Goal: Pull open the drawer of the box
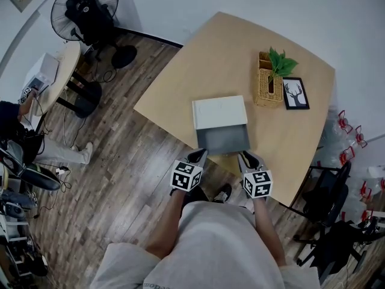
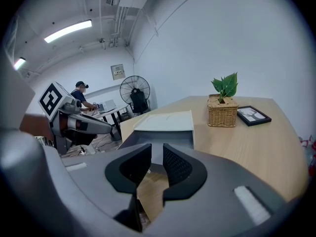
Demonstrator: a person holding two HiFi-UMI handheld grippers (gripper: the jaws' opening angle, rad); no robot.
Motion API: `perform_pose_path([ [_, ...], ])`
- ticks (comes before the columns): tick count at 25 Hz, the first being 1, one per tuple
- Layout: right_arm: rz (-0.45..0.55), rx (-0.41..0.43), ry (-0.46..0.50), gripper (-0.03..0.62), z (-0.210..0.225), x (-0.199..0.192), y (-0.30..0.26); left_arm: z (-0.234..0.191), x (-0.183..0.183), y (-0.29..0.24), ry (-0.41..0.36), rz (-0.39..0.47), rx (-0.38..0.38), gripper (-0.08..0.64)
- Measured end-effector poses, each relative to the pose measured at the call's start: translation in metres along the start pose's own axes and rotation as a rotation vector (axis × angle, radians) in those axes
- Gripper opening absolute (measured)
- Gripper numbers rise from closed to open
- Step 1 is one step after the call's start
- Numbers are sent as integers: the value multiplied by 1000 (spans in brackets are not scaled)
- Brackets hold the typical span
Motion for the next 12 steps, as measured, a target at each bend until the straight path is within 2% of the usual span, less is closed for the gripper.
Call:
perform_pose_path([
  [12,14,-1,16,74,0,1,2,3,-9,0,5,15,3,52],
])
Point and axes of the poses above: the fingertips, and each gripper's own axes: y backward along the fingers, z to its right, x out of its top, the point moved 3 cm from there along y, backward along the fingers, and after that the axes turned 8 degrees about z, right-handed, at the moved point
